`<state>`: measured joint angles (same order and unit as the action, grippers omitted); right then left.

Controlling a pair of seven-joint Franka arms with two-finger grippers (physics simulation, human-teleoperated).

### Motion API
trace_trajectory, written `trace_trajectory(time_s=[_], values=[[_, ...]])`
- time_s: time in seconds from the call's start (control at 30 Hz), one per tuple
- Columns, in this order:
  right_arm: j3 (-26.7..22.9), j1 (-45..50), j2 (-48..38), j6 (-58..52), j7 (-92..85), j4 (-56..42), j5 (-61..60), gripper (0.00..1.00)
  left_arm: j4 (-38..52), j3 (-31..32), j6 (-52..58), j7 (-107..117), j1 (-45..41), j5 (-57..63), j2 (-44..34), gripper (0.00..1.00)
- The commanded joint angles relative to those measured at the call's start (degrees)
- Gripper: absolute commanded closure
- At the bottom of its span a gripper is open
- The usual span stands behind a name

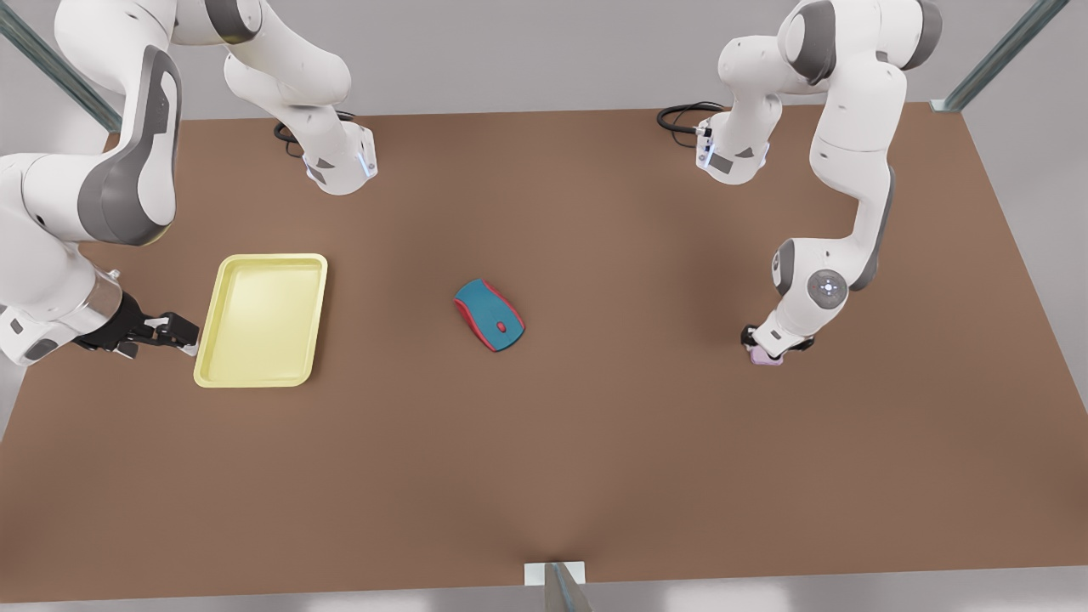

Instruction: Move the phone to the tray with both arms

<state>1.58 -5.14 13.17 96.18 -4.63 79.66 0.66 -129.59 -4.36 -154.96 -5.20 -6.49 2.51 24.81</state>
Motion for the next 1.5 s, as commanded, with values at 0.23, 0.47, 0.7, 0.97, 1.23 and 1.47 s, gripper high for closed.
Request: trace_trajectory(time_s=[0.23, 0.47, 0.7, 0.97, 1.23, 1.47], values=[[0.0, 0.04, -0.08, -0.02, 0.76, -0.03, -0.04, 0.0, 19.7, 0.76, 24.24, 12.73, -11.69, -0.05, 4.98, 0.19], [0.0, 0.13, 0.01, -0.02, 0.76, -0.03, -0.04, 0.0, 40.47, 3.48, 38.24, 38.68, -28.92, -3.83, 14.65, 0.19], [0.0, 0.13, 0.01, -0.02, 0.76, -0.03, -0.04, 0.0, 58.65, 8.05, 37.71, 44.31, -31.56, -3.57, 27.13, 0.19], [0.0, 0.13, 0.01, -0.02, 0.76, -0.03, -0.04, 0.0, 71.58, 9.55, 37.53, 42.99, -36.05, -3.04, 36.01, 0.19], [0.0, -0.05, -0.69, -0.64, 0.76, -0.03, -0.04, 0.0, 74.13, 8.49, 35.69, 39.21, -34.9, -2.95, 38.38, 0.19], [-0.35, -0.66, -1.75, -1.34, 1.9, -1.87, -1.18, 0.0, 74.04, 8.49, 34.55, 39.39, -35.26, -2.95, 39.0, 0.0]])
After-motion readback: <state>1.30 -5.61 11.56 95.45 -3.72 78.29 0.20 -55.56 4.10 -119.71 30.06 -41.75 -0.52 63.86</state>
